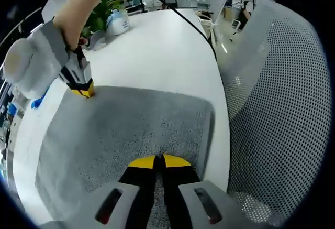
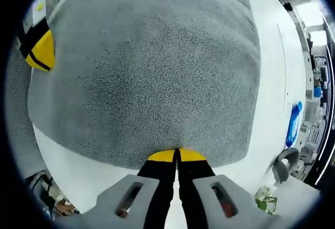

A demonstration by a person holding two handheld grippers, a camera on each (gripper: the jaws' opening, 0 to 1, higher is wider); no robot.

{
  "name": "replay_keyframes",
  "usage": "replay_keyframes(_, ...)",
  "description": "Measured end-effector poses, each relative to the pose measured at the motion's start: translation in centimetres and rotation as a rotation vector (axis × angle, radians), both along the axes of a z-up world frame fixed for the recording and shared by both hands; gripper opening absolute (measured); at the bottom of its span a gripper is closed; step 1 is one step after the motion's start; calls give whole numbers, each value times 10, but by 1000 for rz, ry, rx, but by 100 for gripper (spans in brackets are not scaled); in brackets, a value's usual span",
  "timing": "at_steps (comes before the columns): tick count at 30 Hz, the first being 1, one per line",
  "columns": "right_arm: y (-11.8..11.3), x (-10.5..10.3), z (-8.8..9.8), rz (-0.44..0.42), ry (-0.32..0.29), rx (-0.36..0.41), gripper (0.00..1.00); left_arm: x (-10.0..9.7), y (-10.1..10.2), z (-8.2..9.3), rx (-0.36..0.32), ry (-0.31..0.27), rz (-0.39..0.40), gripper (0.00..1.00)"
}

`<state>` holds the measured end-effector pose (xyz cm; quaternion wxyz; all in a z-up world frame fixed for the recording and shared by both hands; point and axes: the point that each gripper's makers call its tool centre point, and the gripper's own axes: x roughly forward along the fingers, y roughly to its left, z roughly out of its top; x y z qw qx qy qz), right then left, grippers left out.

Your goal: Fold the towel on the table until its edges align and the towel forms a compact rectangular stack.

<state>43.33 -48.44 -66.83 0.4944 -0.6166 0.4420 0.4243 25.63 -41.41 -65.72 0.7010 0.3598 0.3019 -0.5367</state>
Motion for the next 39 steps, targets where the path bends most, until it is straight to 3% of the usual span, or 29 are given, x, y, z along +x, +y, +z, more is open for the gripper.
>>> replay_keyframes(3, -3, 1, 1, -136, 29, 32, 0, 0, 3, 0, 13, 4, 11, 3)
replay_keyframes(7, -9, 1, 1, -230, 53, 54, 0, -1, 7, -1, 30, 3, 16, 3)
replay_keyframes(15, -13, -3, 0, -233, 21, 38, 0, -2, 13, -1, 84, -2, 35, 2)
replay_keyframes(18, -15, -4, 0, -315, 45, 89, 0, -2, 16, -1, 132, -25, 29, 2)
replay_keyframes(27, -19, -10, 2, -384, 86, 173, 0, 2, 32, -2, 195, -50, 56, 2)
replay_keyframes(30, -18, -14, 1, -379, 76, 177, 0, 2, 33, -2, 200, -45, 55, 2)
replay_keyframes(33, -18, -15, 1, -236, 35, 108, 0, 1, 33, -3, 222, -58, 34, 2)
replay_keyframes(37, -19, -14, 0, -293, 15, 116, 0, 2, 32, -3, 260, -66, 22, 2)
replay_keyframes(39, -18, -15, 0, -266, -5, 106, 0, 2, 32, -3, 267, -65, 24, 2)
